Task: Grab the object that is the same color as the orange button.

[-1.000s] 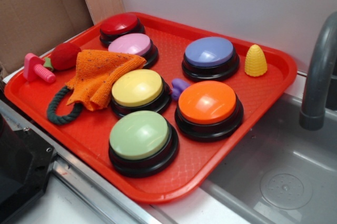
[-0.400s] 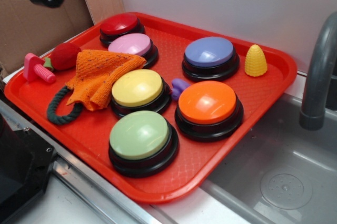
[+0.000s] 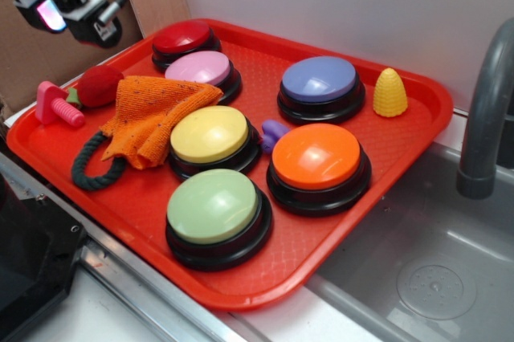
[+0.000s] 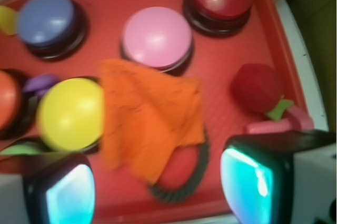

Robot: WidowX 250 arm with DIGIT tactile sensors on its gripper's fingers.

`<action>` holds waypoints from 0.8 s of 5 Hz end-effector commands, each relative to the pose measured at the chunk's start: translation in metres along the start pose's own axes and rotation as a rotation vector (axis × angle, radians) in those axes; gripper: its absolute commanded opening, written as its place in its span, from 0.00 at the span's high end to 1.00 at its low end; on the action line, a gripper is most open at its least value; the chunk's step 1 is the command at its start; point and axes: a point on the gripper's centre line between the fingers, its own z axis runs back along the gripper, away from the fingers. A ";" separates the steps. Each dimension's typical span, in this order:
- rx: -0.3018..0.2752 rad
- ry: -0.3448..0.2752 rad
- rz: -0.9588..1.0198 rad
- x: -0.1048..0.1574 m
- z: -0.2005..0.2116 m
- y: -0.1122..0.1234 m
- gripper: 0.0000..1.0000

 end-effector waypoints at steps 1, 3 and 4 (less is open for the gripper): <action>0.083 -0.041 0.008 0.023 -0.051 0.030 0.00; -0.023 -0.010 -0.038 0.025 -0.088 0.027 0.00; -0.102 -0.002 -0.054 0.025 -0.099 0.023 0.00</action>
